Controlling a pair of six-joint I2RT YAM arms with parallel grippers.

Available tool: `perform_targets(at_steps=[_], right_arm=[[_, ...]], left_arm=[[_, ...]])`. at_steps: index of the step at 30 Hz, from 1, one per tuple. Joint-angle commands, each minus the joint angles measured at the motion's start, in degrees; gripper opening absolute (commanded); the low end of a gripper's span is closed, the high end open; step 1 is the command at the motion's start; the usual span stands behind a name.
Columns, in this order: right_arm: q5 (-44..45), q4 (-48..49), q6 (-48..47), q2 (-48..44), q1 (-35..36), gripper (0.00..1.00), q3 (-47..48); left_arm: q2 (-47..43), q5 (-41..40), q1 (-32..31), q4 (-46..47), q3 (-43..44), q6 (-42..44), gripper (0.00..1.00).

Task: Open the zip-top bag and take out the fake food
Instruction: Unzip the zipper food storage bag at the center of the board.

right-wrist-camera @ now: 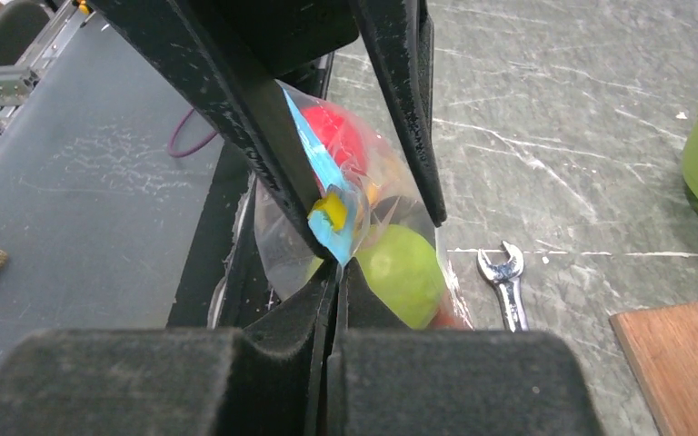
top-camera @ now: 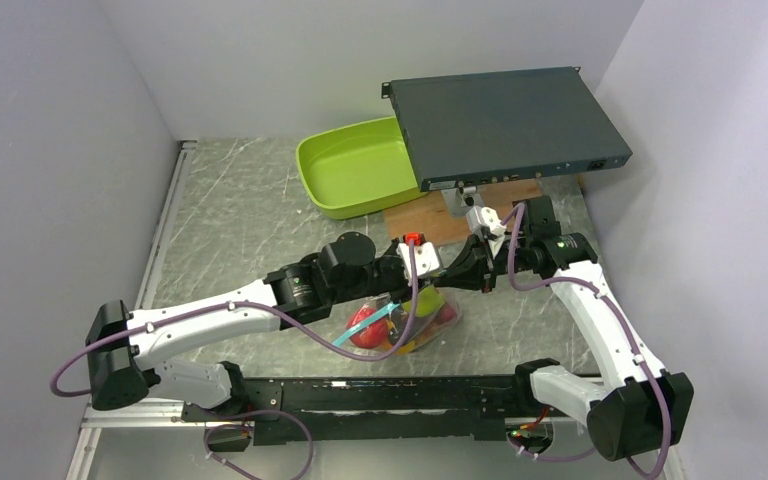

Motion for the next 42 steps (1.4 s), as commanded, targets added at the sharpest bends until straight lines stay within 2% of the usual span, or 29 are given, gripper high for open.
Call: perform_targets(at_steps=[1,5,10,14,25,42], right_arm=[[-1.5,1.9,-0.2,-0.5,-0.2,0.0,0.5],[-1.4,1.9,-0.3,-0.4,-0.2,0.0,0.4],[-1.1,1.9,-0.4,-0.4,-0.2,0.0,0.3],[-0.8,1.9,-0.3,-0.5,-0.3,0.0,0.6],[-0.8,1.4,-0.8,-0.7,-0.6,0.0,1.0],[-0.9,0.4,-2.0,-0.8,-0.7,0.0,1.2]], left_arm=[[0.7,-3.9,-0.6,0.4,3.1,2.3,0.39],[0.4,-3.5,-0.8,0.3,2.9,2.4,0.15],[-0.5,-2.5,-0.7,0.0,2.5,2.2,0.0],[-1.8,-2.3,-0.7,-0.4,1.7,2.1,0.0],[-1.8,-1.6,-0.6,-13.8,4.2,1.3,0.0],[-4.6,-1.6,0.9,-19.8,3.1,-0.8,0.0]])
